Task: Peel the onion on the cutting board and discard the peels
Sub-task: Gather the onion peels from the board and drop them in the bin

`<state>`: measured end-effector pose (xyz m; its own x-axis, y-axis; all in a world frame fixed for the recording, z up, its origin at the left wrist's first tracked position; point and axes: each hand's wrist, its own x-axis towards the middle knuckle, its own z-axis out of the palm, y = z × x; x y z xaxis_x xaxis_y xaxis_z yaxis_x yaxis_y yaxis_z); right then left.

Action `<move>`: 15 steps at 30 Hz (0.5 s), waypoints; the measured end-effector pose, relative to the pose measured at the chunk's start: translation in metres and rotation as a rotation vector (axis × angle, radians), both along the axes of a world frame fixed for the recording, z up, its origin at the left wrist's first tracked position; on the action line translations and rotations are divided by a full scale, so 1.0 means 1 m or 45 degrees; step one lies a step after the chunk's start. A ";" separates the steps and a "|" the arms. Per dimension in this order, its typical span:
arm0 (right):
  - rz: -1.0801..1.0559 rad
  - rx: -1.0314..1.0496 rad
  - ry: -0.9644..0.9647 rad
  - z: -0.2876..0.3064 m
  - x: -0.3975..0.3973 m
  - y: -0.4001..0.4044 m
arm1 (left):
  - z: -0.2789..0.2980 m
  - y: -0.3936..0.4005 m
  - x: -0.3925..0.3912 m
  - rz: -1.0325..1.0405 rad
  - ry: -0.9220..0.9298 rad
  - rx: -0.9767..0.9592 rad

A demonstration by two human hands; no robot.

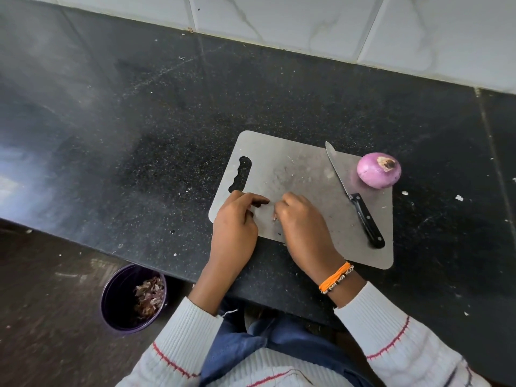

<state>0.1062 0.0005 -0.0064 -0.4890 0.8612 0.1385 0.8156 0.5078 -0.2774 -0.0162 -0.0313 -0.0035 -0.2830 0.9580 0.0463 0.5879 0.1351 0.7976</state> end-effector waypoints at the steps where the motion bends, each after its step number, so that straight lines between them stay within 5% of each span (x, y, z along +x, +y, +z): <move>1: -0.034 -0.092 0.069 0.003 0.001 0.005 | 0.000 -0.001 -0.001 0.019 -0.026 -0.012; 7: -0.458 -0.863 0.973 0.023 0.000 0.027 | 0.004 -0.021 -0.015 0.112 -0.081 -0.038; 15: -0.168 -1.316 1.159 0.034 -0.083 -0.010 | 0.008 -0.068 -0.071 0.437 -0.175 -0.020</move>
